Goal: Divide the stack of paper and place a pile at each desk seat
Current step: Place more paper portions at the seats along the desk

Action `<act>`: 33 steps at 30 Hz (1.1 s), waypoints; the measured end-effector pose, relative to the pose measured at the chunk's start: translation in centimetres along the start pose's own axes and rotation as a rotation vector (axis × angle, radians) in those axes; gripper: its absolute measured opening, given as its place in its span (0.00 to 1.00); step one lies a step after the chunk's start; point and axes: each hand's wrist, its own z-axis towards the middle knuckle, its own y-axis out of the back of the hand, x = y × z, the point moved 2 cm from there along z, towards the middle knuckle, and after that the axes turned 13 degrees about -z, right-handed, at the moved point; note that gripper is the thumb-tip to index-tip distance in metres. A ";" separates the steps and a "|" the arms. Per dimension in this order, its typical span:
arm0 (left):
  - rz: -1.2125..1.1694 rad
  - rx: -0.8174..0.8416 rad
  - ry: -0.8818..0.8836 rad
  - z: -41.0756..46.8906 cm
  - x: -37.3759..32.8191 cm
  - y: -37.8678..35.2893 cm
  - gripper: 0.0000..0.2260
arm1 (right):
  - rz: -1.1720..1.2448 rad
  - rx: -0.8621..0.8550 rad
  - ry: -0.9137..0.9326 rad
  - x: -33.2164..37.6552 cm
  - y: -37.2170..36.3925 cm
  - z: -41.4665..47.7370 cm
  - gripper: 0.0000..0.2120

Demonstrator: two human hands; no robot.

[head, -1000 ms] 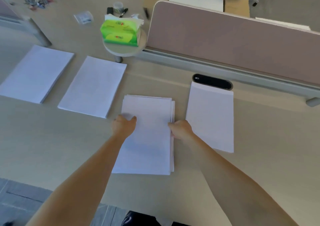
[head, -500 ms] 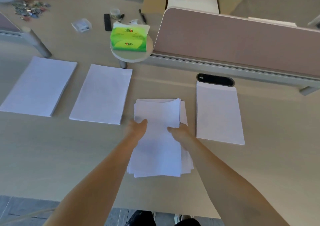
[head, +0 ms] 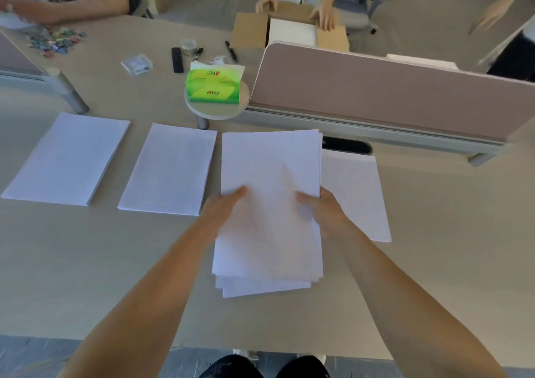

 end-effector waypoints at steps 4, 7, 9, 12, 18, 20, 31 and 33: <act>-0.065 0.117 -0.237 -3.0 -2.4 -4.0 0.14 | -0.081 -0.083 0.165 3.1 3.7 -2.8 0.09; -0.046 0.134 -0.477 -5.9 -3.4 -8.4 0.12 | -0.178 -0.236 0.251 3.7 7.3 -4.7 0.07; -0.030 0.184 -0.578 -7.5 -3.3 -11.6 0.12 | -0.121 -0.333 0.267 3.3 10.2 -6.2 0.07; -0.018 0.275 -0.672 -10.4 -2.6 -17.2 0.09 | 0.041 -0.454 0.273 2.0 14.8 -8.6 0.09; -0.131 0.464 -0.566 -14.3 0.3 -28.4 0.03 | 0.201 -0.726 0.358 -1.5 25.2 -12.4 0.03; -0.185 0.508 -0.518 -14.9 1.5 -32.0 0.06 | 0.217 -0.759 0.378 -3.3 28.9 -12.5 0.03; 0.096 0.308 -0.415 -11.8 13.6 -46.9 0.11 | 0.069 -0.450 0.331 -17.3 46.0 -6.7 0.08; 0.031 0.265 -0.406 -12.2 13.9 -48.0 0.11 | 0.100 -0.416 0.332 -17.3 47.1 -5.9 0.09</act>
